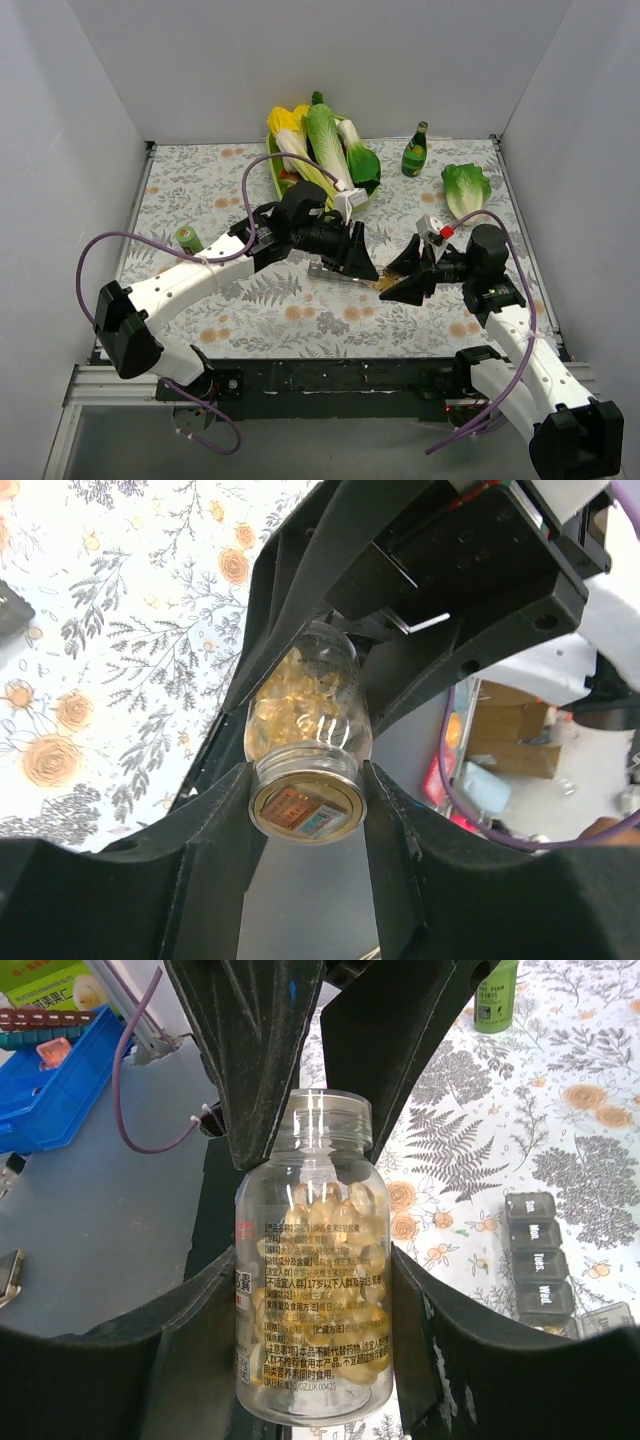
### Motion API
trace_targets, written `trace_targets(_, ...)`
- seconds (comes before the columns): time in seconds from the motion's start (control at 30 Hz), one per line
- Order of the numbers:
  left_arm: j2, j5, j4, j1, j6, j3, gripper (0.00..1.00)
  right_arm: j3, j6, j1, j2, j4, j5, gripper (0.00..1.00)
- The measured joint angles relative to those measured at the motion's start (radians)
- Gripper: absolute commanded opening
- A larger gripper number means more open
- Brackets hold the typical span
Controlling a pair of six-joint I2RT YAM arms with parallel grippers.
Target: Sort the pills into containers
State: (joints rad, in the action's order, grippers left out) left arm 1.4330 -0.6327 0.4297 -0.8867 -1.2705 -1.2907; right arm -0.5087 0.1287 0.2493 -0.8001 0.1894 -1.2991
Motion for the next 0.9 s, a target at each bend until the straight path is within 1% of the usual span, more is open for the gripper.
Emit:
trace_targets(0.07, 0.003, -0.005, 0.017, 0.0, 0.05, -0.019, 0.3, 0.002, 0.017, 0.0, -0.002, 0.04, -0.003, 0.01)
trace_targets(0.1, 0.003, -0.006, 0.022, 0.0, 0.069, -0.026, 0.39, 0.003, 0.026, 0.0, -0.004, 0.059, -0.004, 0.01)
trace_targets(0.2, 0.011, -0.016, 0.04, 0.0, 0.143, -0.048, 0.61, 0.012, 0.06, -0.001, -0.005, 0.111, -0.007, 0.01)
trace_targets(0.23, 0.015, -0.029, 0.036, 0.0, 0.177, -0.052, 0.7, 0.016, 0.085, -0.001, -0.005, 0.114, -0.013, 0.01)
trace_targets(0.3, 0.019, -0.045, 0.011, -0.008, 0.224, -0.061, 0.82, 0.025, 0.119, 0.0, -0.013, 0.113, -0.019, 0.01)
trace_targets(0.33, 0.019, -0.051, -0.001, -0.011, 0.238, -0.066, 0.98, 0.031, 0.132, 0.002, -0.016, 0.111, -0.02, 0.01)
trace_targets(0.5, 0.011, -0.043, -0.077, -0.024, 0.224, -0.07, 0.98, 0.036, 0.163, 0.002, -0.017, 0.106, -0.021, 0.01)
trace_targets(0.63, -0.051, 0.011, -0.122, -0.018, 0.179, -0.015, 0.98, 0.036, 0.169, 0.002, -0.017, 0.106, -0.021, 0.01)
trace_targets(0.73, -0.127, 0.044, -0.124, -0.005, 0.13, 0.042, 0.98, 0.036, 0.173, 0.002, -0.017, 0.106, -0.021, 0.01)
trace_targets(0.87, -0.153, 0.05, -0.12, 0.003, 0.076, 0.067, 0.98, 0.036, 0.176, 0.002, -0.017, 0.106, -0.021, 0.01)
trace_targets(0.9, -0.15, 0.049, -0.118, 0.003, 0.061, 0.072, 0.96, 0.036, 0.176, 0.002, -0.017, 0.106, -0.021, 0.01)
